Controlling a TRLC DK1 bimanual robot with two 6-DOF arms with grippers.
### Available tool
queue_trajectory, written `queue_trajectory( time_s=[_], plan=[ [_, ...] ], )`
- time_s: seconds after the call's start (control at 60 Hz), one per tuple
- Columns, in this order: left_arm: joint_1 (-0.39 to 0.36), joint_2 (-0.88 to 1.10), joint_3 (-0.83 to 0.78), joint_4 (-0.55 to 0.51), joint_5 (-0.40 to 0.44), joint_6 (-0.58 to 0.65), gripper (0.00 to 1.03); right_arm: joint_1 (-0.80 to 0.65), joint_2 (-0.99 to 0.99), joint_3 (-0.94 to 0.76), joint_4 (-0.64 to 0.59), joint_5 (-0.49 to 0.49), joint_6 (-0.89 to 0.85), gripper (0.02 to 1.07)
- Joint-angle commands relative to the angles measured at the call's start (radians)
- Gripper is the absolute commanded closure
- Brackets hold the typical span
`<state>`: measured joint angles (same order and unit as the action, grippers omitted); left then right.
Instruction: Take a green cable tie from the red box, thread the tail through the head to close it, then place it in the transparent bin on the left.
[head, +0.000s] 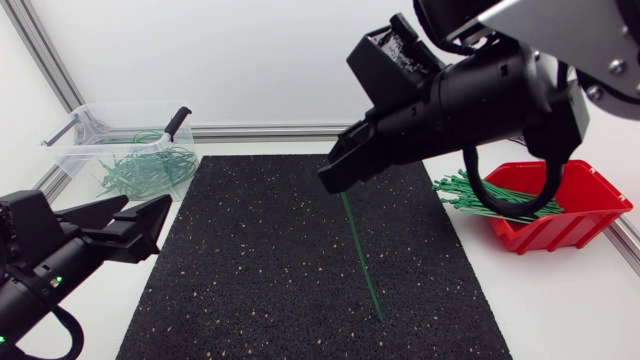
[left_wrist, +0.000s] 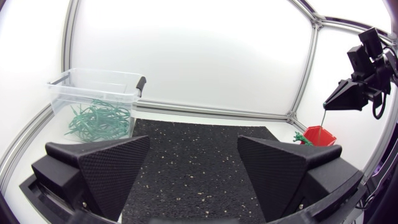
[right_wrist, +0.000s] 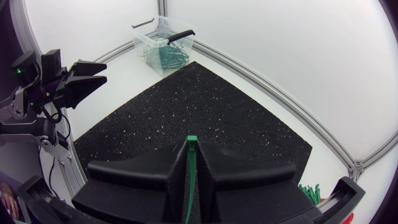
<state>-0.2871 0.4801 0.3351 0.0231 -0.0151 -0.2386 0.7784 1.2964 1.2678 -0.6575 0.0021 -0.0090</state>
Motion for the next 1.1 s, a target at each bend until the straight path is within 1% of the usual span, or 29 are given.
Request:
queue_trajectory(
  time_s=[0.0, 0.05, 0.083, 0.117, 0.15, 0.217, 0.333, 0.367, 0.383, 0.417, 0.45, 0.483, 0.5, 0.533, 0.65, 0.783, 0.933, 1.083],
  plan=[
    [-0.043, 0.068, 0.078, -0.005, 0.007, -0.053, 0.05, 0.010, 0.021, 0.028, -0.002, 0.003, 0.040, 1.01],
    [-0.084, 0.112, 0.104, -0.006, 0.010, -0.076, 0.05, 0.012, 0.027, 0.035, -0.002, -0.001, 0.044, 1.01],
    [-0.098, 0.123, 0.113, -0.008, 0.020, -0.085, 0.05, 0.010, 0.032, 0.039, -0.002, -0.002, 0.052, 1.01],
    [-0.113, 0.150, 0.131, -0.011, 0.046, -0.110, 0.05, 0.010, 0.035, 0.044, -0.002, -0.008, 0.055, 1.01],
    [-0.113, 0.178, 0.150, -0.015, 0.075, -0.126, 0.05, 0.007, 0.038, 0.048, -0.002, -0.013, 0.061, 1.01],
    [-0.110, 0.233, 0.189, -0.032, 0.168, -0.163, 0.06, -0.008, 0.043, 0.051, 0.004, -0.027, 0.075, 1.01],
    [-0.112, 0.327, 0.240, -0.029, 0.274, -0.180, 0.06, -0.034, 0.050, 0.053, 0.012, -0.053, 0.095, 1.01],
    [-0.112, 0.345, 0.245, -0.017, 0.305, -0.177, 0.06, -0.045, 0.052, 0.053, 0.016, -0.067, 0.103, 1.01],
    [-0.112, 0.347, 0.245, -0.012, 0.307, -0.177, 0.06, -0.045, 0.052, 0.053, 0.016, -0.068, 0.103, 1.01],
    [-0.113, 0.370, 0.242, 0.032, 0.325, -0.177, 0.06, -0.056, 0.060, 0.058, 0.016, -0.085, 0.110, 1.01],
    [-0.113, 0.382, 0.243, 0.044, 0.339, -0.177, 0.07, -0.064, 0.064, 0.059, 0.018, -0.094, 0.116, 1.01],
    [-0.115, 0.414, 0.252, 0.064, 0.377, -0.176, 0.07, -0.077, 0.069, 0.064, 0.018, -0.114, 0.126, 1.01],
    [-0.115, 0.414, 0.252, 0.064, 0.377, -0.176, 0.07, -0.077, 0.069, 0.064, 0.018, -0.114, 0.126, 1.01],
    [-0.115, 0.442, 0.262, 0.081, 0.408, -0.176, 0.07, -0.090, 0.080, 0.070, 0.016, -0.143, 0.136, 1.01],
    [-0.147, 0.483, 0.266, 0.175, 0.414, -0.168, 0.07, -0.097, 0.103, 0.082, 0.015, -0.183, 0.152, 1.01],
    [-0.176, 0.551, 0.305, 0.189, 0.415, -0.148, 0.07, -0.108, 0.127, 0.090, 0.018, -0.208, 0.164, 1.01],
    [-0.234, 0.608, 0.341, 0.209, 0.414, -0.091, 0.07, -0.134, 0.159, 0.111, 0.018, -0.238, 0.181, 1.01],
    [-0.262, 0.655, 0.374, 0.238, 0.414, -0.064, 0.08, -0.145, 0.198, 0.140, 0.015, -0.266, 0.198, 1.01]
  ],
)
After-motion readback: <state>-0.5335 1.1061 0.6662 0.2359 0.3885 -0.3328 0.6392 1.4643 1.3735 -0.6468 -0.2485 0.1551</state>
